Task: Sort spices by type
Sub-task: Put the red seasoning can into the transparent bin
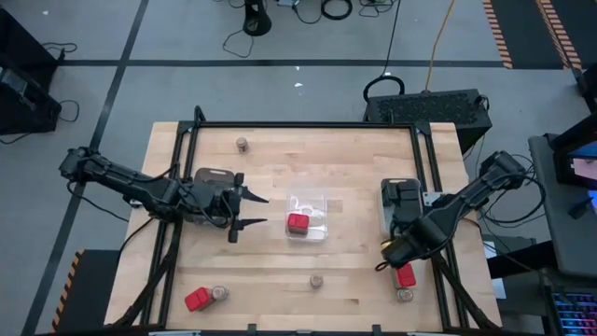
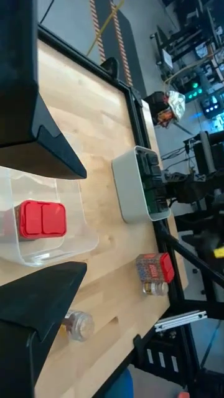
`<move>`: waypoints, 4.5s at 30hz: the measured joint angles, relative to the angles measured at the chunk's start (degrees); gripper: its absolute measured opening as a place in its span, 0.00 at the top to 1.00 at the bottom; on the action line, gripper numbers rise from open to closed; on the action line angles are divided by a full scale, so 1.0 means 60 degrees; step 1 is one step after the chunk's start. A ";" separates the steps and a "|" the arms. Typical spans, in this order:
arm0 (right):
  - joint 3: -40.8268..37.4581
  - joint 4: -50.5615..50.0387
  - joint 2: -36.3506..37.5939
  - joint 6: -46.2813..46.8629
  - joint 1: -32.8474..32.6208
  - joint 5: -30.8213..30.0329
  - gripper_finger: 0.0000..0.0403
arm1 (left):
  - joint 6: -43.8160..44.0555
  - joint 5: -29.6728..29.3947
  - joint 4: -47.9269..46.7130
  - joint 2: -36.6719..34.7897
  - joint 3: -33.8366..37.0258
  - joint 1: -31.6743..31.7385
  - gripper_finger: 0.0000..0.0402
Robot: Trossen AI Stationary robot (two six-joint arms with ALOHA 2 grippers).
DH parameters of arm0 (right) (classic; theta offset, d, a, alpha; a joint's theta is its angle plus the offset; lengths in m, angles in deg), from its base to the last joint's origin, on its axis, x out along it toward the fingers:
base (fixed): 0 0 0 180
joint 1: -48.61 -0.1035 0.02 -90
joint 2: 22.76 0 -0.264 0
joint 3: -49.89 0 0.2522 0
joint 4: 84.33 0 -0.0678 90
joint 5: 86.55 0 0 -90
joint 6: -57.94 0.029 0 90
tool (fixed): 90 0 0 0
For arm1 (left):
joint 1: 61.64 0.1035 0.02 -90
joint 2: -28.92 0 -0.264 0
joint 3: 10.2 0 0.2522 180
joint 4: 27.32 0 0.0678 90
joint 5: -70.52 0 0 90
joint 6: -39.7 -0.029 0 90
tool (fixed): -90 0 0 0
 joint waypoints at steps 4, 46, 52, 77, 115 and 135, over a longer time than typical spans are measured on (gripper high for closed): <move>-0.0771 0.0204 0.0363 0.0324 -0.0145 0.0953 0.39 | -0.0006 -0.0002 0.0004 0.0000 0.0000 0.0000 0.41; -0.1249 0.2864 0.0375 0.0323 -0.0139 0.0387 0.13 | -0.0022 -0.0038 0.0020 -0.0004 -0.0015 0.0000 0.41; -0.1242 0.3155 0.0109 0.0590 -0.0465 0.0399 0.13 | -0.0026 -0.0038 0.0007 -0.0004 -0.0015 0.0000 0.41; -0.1338 0.4051 -0.0688 0.2578 -0.1852 0.0680 0.14 | -0.0018 -0.0071 0.0007 -0.0007 -0.0015 0.0000 0.41; -0.2226 0.5039 -0.0677 0.2047 -0.1864 0.0910 0.50 | -0.0022 -0.0071 0.0007 -0.0007 -0.0015 0.0000 0.41; -0.1481 0.4192 -0.0564 -0.1824 0.0274 0.0457 0.50 | -0.0022 -0.0074 0.0022 -0.0007 -0.0015 0.0000 0.41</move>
